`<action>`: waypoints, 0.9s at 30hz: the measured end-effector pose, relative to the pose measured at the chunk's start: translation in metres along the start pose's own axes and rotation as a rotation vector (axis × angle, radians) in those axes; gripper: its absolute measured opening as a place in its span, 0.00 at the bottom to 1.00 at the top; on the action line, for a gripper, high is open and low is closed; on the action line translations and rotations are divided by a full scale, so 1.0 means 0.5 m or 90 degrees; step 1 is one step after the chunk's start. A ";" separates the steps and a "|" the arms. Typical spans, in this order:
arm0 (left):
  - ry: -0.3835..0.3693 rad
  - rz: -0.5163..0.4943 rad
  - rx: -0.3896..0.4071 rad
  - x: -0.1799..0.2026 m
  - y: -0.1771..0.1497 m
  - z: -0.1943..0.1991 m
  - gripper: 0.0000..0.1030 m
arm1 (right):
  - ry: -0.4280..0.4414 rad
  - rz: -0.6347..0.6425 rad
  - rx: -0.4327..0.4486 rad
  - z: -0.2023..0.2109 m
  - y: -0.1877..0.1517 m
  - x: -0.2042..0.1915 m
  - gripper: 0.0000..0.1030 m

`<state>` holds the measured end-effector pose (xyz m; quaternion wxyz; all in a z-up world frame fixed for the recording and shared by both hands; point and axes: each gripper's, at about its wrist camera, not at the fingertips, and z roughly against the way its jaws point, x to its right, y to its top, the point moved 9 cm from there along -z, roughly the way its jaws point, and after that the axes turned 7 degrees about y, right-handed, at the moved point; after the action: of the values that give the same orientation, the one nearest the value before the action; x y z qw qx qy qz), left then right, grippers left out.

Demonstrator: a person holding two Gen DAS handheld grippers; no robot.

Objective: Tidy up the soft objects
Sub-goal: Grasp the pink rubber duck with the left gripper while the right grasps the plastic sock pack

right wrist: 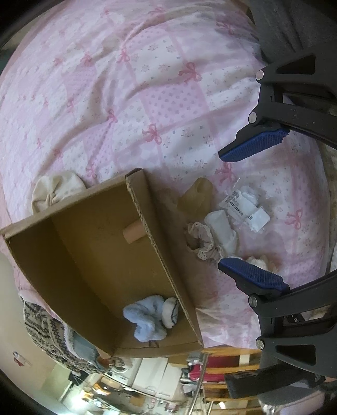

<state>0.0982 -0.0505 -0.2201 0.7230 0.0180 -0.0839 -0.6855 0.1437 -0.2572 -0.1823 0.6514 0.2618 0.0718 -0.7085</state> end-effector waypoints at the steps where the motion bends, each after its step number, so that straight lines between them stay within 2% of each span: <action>1: 0.016 -0.002 0.008 -0.008 0.002 0.005 0.24 | 0.004 -0.011 -0.006 -0.003 -0.001 0.006 0.78; 4: 0.036 0.015 0.029 -0.031 0.011 0.028 0.24 | 0.006 -0.033 -0.035 -0.020 -0.011 0.023 0.78; 6: 0.050 0.029 0.041 -0.050 0.013 0.038 0.24 | -0.012 -0.024 -0.047 -0.029 -0.016 0.025 0.74; 7: 0.053 0.037 0.045 -0.057 0.015 0.041 0.24 | -0.021 -0.012 -0.051 -0.033 -0.018 0.022 0.71; 15: 0.063 0.044 0.071 -0.066 0.029 0.058 0.24 | -0.102 0.100 -0.127 -0.103 -0.055 -0.009 0.71; 18: 0.061 0.038 0.077 -0.065 0.030 0.065 0.24 | -0.136 0.139 -0.130 -0.118 -0.060 -0.017 0.69; 20: 0.065 0.034 0.083 -0.063 0.034 0.068 0.24 | -0.152 0.157 -0.128 -0.121 -0.061 -0.020 0.48; 22: 0.067 0.032 0.088 -0.057 0.037 0.066 0.24 | -0.148 0.158 -0.130 -0.121 -0.065 -0.023 0.37; 27: 0.072 0.035 0.093 -0.065 0.038 0.069 0.24 | -0.138 0.171 -0.122 -0.101 -0.075 -0.032 0.29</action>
<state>0.1104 -0.0139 -0.1867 0.7422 0.1071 -0.0929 -0.6551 0.1217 -0.2155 -0.2269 0.7660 0.1280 0.0327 -0.6291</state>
